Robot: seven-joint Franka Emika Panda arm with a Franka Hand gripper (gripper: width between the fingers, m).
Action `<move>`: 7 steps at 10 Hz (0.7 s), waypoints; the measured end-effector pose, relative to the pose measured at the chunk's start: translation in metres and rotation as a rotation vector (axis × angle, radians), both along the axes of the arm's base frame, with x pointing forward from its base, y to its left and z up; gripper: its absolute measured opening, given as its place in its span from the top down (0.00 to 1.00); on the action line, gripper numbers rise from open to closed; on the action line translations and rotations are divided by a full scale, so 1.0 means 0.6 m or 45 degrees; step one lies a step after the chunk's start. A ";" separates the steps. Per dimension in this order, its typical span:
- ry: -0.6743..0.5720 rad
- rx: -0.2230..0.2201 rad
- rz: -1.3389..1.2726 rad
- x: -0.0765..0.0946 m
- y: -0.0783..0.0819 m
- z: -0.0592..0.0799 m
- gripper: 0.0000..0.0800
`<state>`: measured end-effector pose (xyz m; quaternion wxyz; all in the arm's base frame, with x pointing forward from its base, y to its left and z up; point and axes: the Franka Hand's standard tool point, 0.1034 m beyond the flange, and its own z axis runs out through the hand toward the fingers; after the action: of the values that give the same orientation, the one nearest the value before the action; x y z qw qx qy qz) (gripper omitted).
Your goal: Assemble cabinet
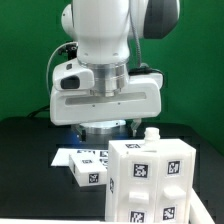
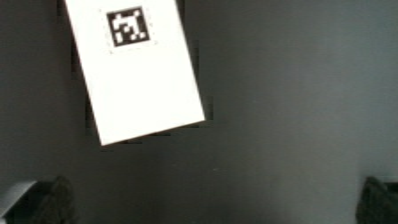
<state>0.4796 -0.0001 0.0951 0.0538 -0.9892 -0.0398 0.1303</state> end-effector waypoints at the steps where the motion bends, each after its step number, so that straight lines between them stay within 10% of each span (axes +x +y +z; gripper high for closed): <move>1: -0.048 0.012 -0.002 -0.024 -0.001 -0.020 0.00; 7: -0.253 -0.005 0.186 -0.035 -0.024 -0.053 0.00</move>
Offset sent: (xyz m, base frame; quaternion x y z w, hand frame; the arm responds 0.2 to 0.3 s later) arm 0.0000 0.0000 0.0000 0.0000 0.0000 0.0000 1.0000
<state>0.4584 -0.0142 0.0635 0.0380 -0.9918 -0.1168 0.0354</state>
